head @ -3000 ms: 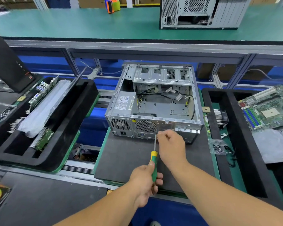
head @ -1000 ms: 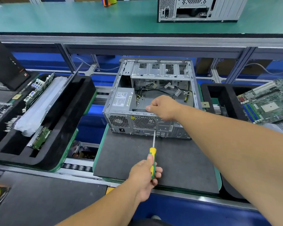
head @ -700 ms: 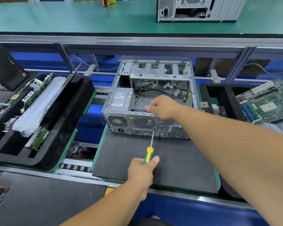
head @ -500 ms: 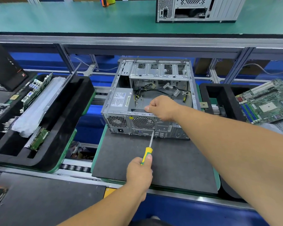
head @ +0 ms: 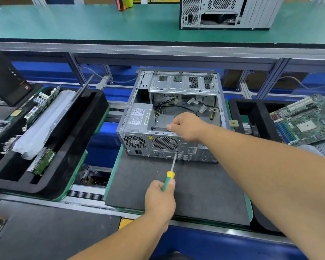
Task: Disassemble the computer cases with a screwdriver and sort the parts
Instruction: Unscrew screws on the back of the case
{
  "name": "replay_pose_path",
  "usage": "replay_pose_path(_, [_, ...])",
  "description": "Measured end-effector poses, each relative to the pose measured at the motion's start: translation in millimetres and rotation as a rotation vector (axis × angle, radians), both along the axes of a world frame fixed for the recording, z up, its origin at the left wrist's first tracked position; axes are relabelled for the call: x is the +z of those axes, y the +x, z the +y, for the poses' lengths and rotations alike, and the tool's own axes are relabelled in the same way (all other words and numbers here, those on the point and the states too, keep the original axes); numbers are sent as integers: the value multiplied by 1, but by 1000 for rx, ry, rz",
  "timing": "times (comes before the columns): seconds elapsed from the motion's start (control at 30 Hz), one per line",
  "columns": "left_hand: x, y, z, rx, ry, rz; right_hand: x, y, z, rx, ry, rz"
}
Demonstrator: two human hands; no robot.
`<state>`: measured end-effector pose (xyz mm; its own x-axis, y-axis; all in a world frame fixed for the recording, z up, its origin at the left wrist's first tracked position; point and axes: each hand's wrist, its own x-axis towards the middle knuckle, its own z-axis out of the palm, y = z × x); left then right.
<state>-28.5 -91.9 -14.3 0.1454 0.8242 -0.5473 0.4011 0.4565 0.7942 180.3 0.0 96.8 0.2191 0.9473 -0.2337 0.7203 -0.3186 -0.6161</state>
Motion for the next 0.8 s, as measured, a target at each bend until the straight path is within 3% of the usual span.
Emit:
replay_pose_path(0.17, [15, -4, 6, 143, -718, -539, -1, 0, 1, 4, -6, -2])
replay_pose_path(0.23, [16, -3, 10, 112, -699, -491, -2, 1, 1, 7, -2, -1])
replay_pose_path(0.4, [9, 3, 4, -33, -58, -41, -4, 1, 2, 14, 7, 2])
replay_pose_path(0.5, [1, -1, 6, -68, 91, 59, -3, 2, 1, 16, 9, 5])
replay_pose_path(0.57, [6, -1, 6, -38, -28, -33, -2, 2, 1, 19, 6, 3])
replay_pose_path(0.7, [22, 0, 4, 98, -719, -556, -1, 1, 2, 33, -6, -7])
replay_pose_path(0.73, [24, -1, 5, 72, -758, -588, -1, 1, 2, 37, -7, -8])
replay_pose_path(0.8, [26, 1, 8, -11, -706, -464, -1, 1, 2, 41, -11, -9])
